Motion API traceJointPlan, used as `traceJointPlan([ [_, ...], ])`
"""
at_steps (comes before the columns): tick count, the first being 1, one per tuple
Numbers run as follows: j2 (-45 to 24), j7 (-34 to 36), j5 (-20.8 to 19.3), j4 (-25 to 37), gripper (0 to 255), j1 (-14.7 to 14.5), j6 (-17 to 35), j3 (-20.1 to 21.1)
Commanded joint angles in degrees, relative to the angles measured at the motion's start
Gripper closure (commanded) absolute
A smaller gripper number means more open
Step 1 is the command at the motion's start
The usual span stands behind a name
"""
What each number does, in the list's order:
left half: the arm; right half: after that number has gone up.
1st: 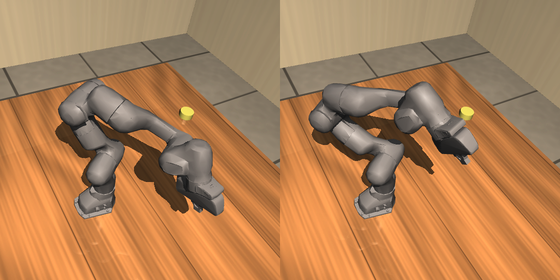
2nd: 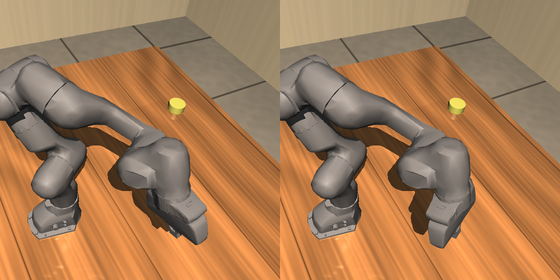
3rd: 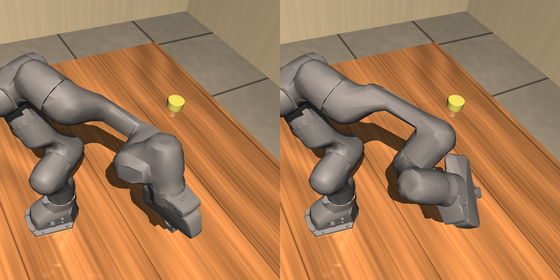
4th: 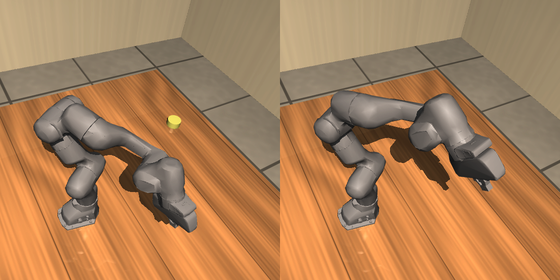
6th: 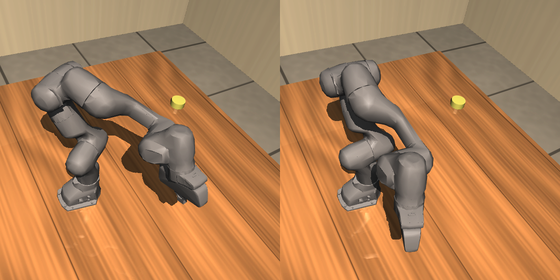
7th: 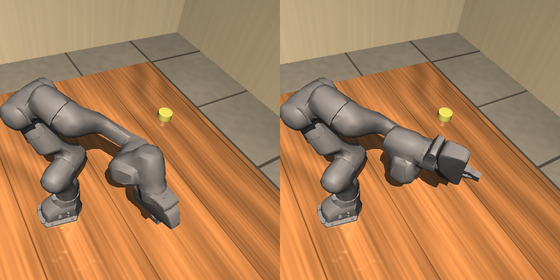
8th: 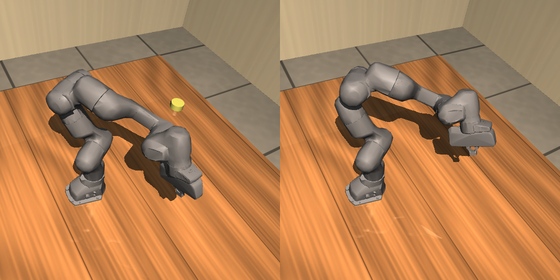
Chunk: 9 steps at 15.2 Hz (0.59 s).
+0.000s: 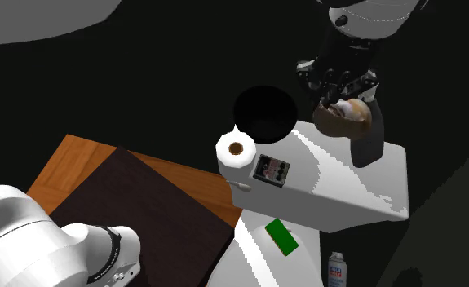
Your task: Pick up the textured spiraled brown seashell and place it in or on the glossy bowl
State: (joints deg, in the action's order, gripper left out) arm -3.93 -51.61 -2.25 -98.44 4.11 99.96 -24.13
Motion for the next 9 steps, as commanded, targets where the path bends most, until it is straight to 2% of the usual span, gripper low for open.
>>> traceJointPlan([
  [1, 2.2, 3.1, -0.9, -2.3, 255, -1.6, 0.2, 1.3],
  [9, 6.7, 14.5, -1.8, -5.1, 255, -7.2, -2.0, 7.0],
])
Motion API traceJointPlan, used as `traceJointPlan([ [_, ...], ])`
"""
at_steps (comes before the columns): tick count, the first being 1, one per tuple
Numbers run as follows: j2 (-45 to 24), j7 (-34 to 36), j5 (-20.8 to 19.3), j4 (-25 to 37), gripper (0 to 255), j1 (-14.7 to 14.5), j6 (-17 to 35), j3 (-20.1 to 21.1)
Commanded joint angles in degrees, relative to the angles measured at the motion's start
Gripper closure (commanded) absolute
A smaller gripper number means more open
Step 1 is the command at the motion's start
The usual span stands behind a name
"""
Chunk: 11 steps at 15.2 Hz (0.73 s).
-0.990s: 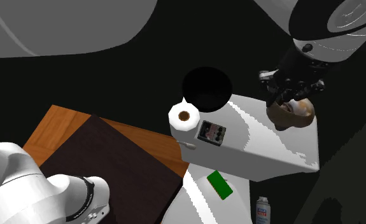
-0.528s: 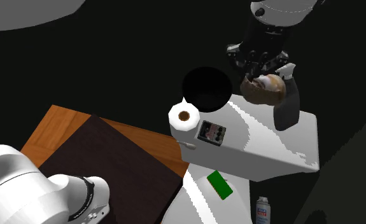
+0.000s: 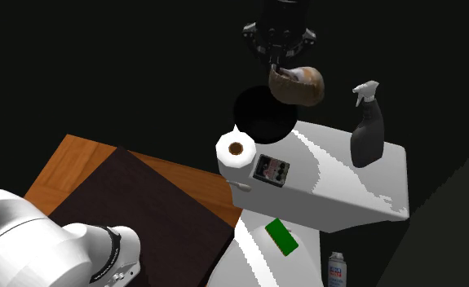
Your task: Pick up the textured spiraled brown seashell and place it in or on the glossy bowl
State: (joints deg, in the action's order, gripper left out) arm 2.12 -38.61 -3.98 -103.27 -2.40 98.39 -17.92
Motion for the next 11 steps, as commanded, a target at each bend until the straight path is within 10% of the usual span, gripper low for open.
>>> traceJointPlan([
  [1, 0.9, 2.9, -0.1, -0.3, 255, -1.3, -0.8, 1.5],
  [11, 1.3, 6.6, 0.0, -6.1, 255, -2.9, 4.5, 3.3],
])
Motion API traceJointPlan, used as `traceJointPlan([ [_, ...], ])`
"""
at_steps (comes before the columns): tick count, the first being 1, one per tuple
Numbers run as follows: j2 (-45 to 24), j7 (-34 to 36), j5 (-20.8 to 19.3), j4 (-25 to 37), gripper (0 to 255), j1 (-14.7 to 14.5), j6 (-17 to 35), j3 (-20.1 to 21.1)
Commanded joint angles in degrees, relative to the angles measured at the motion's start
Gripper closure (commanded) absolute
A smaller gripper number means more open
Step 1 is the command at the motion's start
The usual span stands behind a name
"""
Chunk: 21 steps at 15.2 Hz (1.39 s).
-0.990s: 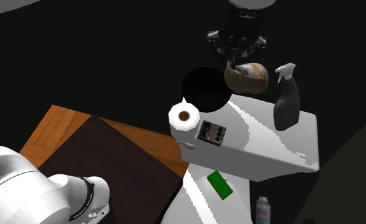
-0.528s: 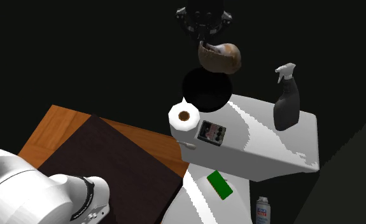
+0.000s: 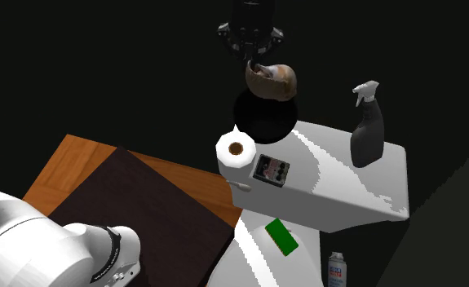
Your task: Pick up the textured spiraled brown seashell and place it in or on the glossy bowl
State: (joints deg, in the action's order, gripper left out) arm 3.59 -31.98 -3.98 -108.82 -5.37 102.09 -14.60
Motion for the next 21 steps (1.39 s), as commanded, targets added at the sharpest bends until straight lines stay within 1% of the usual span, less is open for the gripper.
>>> traceJointPlan([
  [1, -0.3, 0.0, 0.0, -1.2, 255, 0.0, 1.6, -0.1],
  [13, -2.1, 0.1, 0.3, -8.5, 255, 0.2, 10.6, -0.3],
  [21, -2.1, 0.1, 0.3, -8.5, 255, 0.2, 10.6, -0.3],
])
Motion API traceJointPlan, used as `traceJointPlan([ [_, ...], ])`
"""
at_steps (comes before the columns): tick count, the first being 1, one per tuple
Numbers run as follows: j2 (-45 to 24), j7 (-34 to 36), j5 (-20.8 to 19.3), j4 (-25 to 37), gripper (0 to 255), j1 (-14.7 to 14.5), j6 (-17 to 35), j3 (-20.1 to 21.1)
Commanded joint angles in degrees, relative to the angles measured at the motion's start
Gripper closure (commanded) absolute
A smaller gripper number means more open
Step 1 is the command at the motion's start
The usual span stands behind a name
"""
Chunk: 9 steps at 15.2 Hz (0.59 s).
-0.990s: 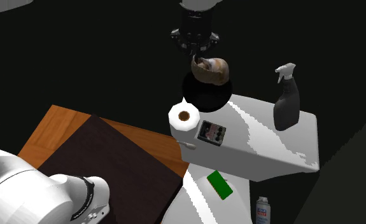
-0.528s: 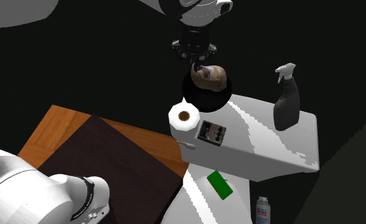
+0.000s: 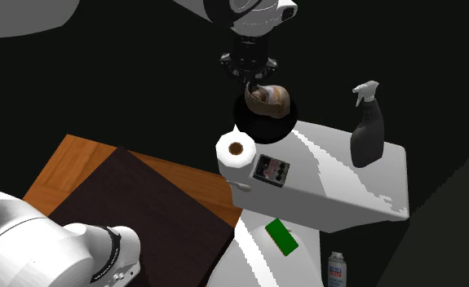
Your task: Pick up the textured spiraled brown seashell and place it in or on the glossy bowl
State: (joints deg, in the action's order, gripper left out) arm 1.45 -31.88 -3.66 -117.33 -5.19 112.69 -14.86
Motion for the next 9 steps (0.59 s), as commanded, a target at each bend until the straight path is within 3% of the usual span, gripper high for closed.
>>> traceJointPlan([
  [1, 0.0, 0.0, 0.0, 0.0, 0, 0.0, 0.0, 0.0],
  [6, 0.0, 0.0, 0.0, 0.0, 0, 0.0, 0.0, 0.0],
  [9, 1.0, 0.1, -0.1, 4.8, 0, -0.2, -5.7, 0.2],
])
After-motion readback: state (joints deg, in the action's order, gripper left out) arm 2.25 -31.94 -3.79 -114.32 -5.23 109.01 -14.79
